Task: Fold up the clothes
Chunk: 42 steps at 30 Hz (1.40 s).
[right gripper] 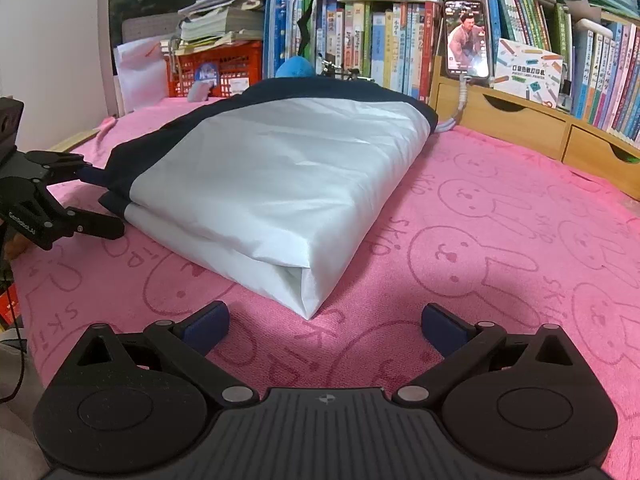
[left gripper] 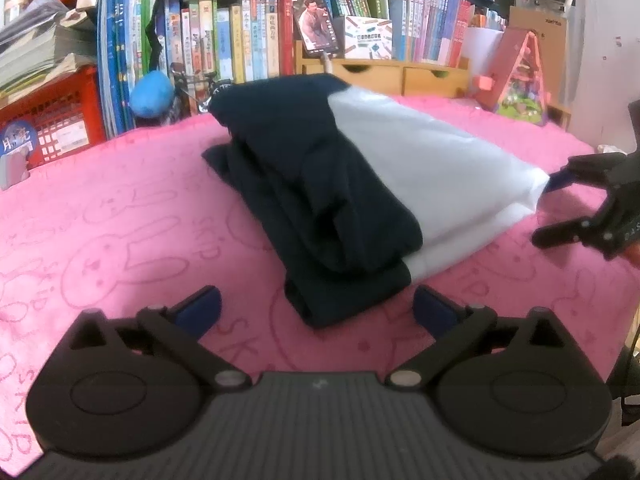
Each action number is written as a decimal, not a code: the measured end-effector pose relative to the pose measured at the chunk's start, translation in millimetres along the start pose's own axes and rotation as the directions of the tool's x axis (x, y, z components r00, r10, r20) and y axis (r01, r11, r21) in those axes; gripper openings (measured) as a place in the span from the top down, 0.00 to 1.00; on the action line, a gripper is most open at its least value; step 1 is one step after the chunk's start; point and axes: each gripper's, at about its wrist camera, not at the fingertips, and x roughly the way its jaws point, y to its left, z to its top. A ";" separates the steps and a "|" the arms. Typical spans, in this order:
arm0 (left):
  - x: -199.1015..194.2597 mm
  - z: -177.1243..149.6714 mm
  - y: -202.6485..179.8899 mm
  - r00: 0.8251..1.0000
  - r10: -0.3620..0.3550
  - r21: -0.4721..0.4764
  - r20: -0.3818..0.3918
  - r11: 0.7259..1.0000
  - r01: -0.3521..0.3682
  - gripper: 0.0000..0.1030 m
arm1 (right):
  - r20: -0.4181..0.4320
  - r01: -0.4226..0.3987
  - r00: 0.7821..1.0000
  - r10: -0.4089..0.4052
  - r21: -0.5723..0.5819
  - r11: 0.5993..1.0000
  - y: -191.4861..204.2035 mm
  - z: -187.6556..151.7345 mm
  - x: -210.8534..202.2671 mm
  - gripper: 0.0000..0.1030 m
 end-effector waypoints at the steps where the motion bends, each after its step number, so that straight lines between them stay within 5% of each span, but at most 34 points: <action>1: -0.7 -0.3 -0.6 1.000 0.012 -0.002 0.004 1.000 -0.012 0.00 | 0.000 0.000 1.000 0.000 0.000 1.000 0.0 -0.1 0.0 0.00; 4: -6.0 -2.4 -2.8 0.998 0.058 -0.009 0.026 0.998 -0.058 0.02 | 0.000 0.000 1.000 0.000 0.001 1.000 -0.1 -0.4 -0.1 0.00; 16: -4.5 -3.0 -2.3 0.999 0.038 -0.022 -0.003 0.999 -0.038 0.00 | 0.001 0.000 1.000 0.000 0.002 1.000 -0.1 -0.6 -0.3 0.00; 23: 4.5 7.8 -3.5 1.000 0.021 0.060 -0.023 0.998 -0.020 0.00 | 0.000 -0.001 1.000 0.001 0.004 1.000 0.2 -0.3 -0.1 0.00; 28: 13.3 8.1 3.5 0.999 -0.028 0.011 -0.015 1.000 0.029 0.00 | 0.000 0.000 1.000 0.000 0.004 1.000 0.8 -0.3 -0.1 0.00; 42: 14.6 7.6 4.4 0.999 -0.030 0.010 -0.013 0.999 0.030 0.00 | 0.000 -0.002 1.000 0.002 0.003 1.000 0.7 -0.7 -0.1 0.00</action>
